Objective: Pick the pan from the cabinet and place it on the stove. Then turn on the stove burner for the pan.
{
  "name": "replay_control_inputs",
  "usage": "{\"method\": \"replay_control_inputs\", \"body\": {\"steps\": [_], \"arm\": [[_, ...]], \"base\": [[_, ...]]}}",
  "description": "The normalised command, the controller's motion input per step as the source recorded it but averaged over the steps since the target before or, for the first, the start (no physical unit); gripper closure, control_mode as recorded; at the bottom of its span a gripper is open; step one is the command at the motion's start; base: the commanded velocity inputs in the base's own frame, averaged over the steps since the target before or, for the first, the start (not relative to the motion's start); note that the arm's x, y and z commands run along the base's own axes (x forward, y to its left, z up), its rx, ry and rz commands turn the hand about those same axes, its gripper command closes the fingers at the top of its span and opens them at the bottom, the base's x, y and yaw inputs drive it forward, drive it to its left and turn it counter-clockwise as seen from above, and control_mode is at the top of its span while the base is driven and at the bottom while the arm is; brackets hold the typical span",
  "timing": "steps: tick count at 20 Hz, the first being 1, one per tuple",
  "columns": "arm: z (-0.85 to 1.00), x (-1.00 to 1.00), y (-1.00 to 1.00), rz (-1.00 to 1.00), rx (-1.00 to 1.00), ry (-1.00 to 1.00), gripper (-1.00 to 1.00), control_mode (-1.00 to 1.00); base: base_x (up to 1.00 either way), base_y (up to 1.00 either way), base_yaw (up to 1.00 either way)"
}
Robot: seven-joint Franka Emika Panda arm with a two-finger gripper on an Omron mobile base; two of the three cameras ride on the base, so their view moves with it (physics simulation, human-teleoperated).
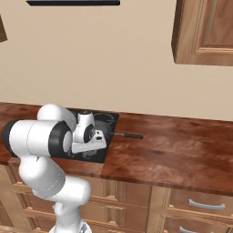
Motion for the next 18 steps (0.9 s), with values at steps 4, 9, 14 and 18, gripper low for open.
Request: {"method": "replay_control_inputs", "body": {"steps": [4,9,14,18], "arm": [[-0.22,-0.15,0.0,0.31,0.0,-0.02,1.0,-1.0],[-0.22,-0.21,0.0,0.3,0.0,-0.05,1.0,-1.0],[-0.25,-0.22,0.0,0.28,0.0,-0.07,1.0,-1.0],[-0.27,-0.19,0.0,0.27,0.0,-0.07,1.0,-1.0]], "base": [[0.0,0.0,0.0],[0.0,0.0,0.0],[0.0,0.0,0.0],[0.0,0.0,0.0]]}}
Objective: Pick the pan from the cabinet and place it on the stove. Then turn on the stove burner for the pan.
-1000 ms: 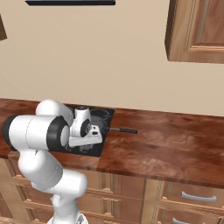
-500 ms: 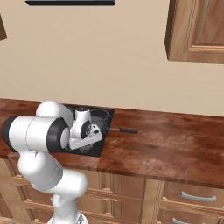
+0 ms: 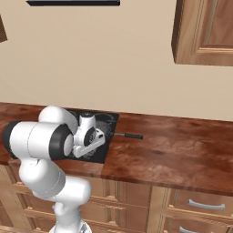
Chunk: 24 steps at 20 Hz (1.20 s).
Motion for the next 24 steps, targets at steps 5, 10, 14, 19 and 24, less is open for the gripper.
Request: {"method": "replay_control_inputs", "body": {"steps": [5,10,14,19,24], "arm": [[-0.24,-0.2,0.02,0.19,0.0,-0.06,1.0,-1.0],[-0.15,-0.17,0.01,0.13,0.0,-0.05,-1.0,-1.0],[-0.02,-0.21,0.01,0.11,-0.01,-0.06,-1.0,-1.0],[0.18,-0.18,0.0,0.04,-0.09,0.0,-1.0,-1.0],[0.41,-0.05,0.0,0.03,-0.09,0.0,-1.0,-1.0]], "base": [[0.0,0.0,0.0],[0.0,0.0,0.0],[0.0,0.0,0.0],[0.0,0.0,0.0],[0.0,0.0,0.0]]}}
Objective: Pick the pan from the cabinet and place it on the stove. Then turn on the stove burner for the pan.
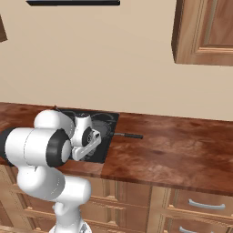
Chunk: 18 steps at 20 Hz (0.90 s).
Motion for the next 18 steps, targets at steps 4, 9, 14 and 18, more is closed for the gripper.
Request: {"method": "replay_control_inputs", "body": {"steps": [4,9,14,18], "arm": [[0.52,0.0,0.0,0.03,-0.07,0.0,-1.0,-1.0],[0.51,0.0,0.0,0.05,-0.05,-0.06,-1.0,-1.0],[0.25,-0.09,-0.03,0.02,0.0,-0.15,-1.0,-1.0],[0.17,0.0,0.0,0.0,0.0,-0.03,-1.0,-1.0]], "base": [[0.0,0.0,0.0],[0.0,0.0,0.0],[0.0,0.0,0.0],[0.0,0.0,0.0]]}}
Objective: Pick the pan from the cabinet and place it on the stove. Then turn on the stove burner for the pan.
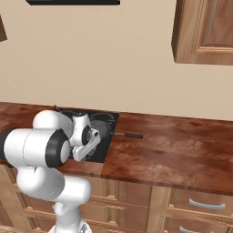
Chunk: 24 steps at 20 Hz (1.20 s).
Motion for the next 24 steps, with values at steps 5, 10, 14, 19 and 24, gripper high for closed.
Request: {"method": "replay_control_inputs", "body": {"steps": [5,10,14,19,24], "arm": [[0.67,0.0,-0.04,0.0,0.0,-0.1,-1.0,-1.0],[0.73,0.02,-0.01,0.0,0.0,-0.16,-1.0,-1.0],[0.92,0.01,0.0,0.0,0.0,-0.18,-1.0,-1.0],[0.64,0.0,0.0,0.0,0.0,-0.13,-1.0,-1.0],[0.11,-0.01,0.0,0.0,0.0,-0.03,-1.0,-1.0]], "base": [[0.0,0.0,0.0],[0.0,0.0,0.0],[0.0,0.0,0.0],[0.0,0.0,0.0],[0.0,0.0,0.0]]}}
